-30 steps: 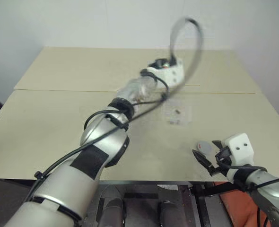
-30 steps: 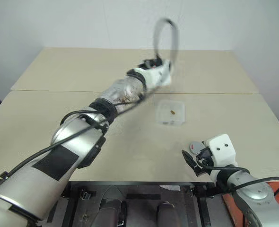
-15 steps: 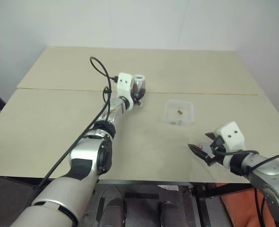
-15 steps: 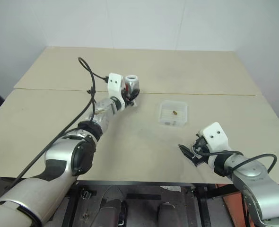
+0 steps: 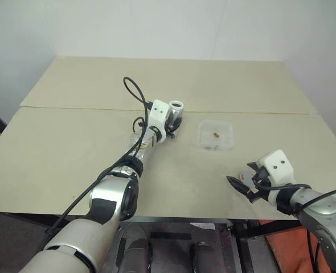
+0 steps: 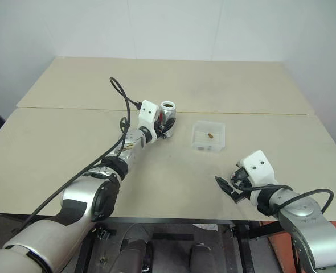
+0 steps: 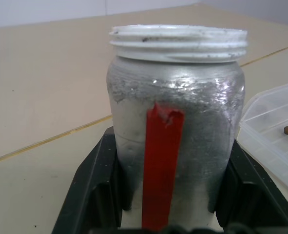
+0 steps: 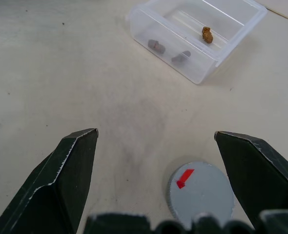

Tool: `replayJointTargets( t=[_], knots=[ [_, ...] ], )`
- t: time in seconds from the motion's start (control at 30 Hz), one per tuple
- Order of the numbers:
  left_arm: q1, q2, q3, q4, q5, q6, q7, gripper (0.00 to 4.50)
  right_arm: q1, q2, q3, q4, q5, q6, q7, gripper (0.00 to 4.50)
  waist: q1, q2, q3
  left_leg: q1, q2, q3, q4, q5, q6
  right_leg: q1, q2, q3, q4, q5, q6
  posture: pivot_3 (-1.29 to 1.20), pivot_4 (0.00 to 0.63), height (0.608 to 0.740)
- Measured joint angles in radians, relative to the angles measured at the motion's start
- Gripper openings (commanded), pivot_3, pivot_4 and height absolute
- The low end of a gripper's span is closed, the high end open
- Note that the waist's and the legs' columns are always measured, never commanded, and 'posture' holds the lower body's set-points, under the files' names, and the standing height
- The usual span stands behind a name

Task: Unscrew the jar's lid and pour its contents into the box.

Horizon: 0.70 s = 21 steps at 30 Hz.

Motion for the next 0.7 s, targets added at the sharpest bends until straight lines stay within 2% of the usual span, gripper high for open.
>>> replayJointTargets(
  t=[0.07, 0.27, 0.5, 0.7],
  knots=[
    [0.006, 0.001, 0.001, -0.002, -0.002, -0.005, -0.007, 2.69, 0.000, 0.000, -0.001, 0.000, -0.001, -0.001, 0.001, 4.50, 0.000, 0.000, 0.000, 0.000, 0.000, 0.000, 0.000, 0.000, 0.000, 0.000, 0.000, 0.000, 0.000, 0.000, 0.000, 0.00, 0.150, 0.740],
    [0.041, -0.007, 0.006, 0.000, -0.003, -0.004, -0.006, 4.47, -0.011, -0.001, 0.000, 0.008, -0.009, -0.018, 0.007, 4.50, 0.000, 0.000, 0.000, 0.000, 0.000, 0.000, 0.000, 0.000, 0.000, 0.000, 0.000, 0.000, 0.000, 0.000, 0.000, 0.00, 0.150, 0.740],
    [0.043, -0.008, 0.023, -0.007, -0.034, -0.004, -0.002, 4.47, -0.028, -0.003, 0.007, 0.034, -0.017, -0.032, 0.025, 4.50, 0.000, 0.000, 0.000, 0.000, 0.000, 0.000, 0.000, 0.000, 0.000, 0.000, 0.000, 0.000, 0.000, 0.000, 0.000, 0.00, 0.150, 0.740],
    [0.111, 0.011, 0.023, -0.132, -0.068, 0.004, -0.047, 4.47, -0.046, -0.003, 0.007, 0.050, -0.019, -0.050, 0.039, 4.50, -0.003, 0.001, 0.000, 0.000, 0.000, 0.000, 0.000, 0.000, 0.000, 0.000, 0.000, 0.000, 0.000, 0.000, 0.000, 0.00, 0.150, 0.740]
  ],
)
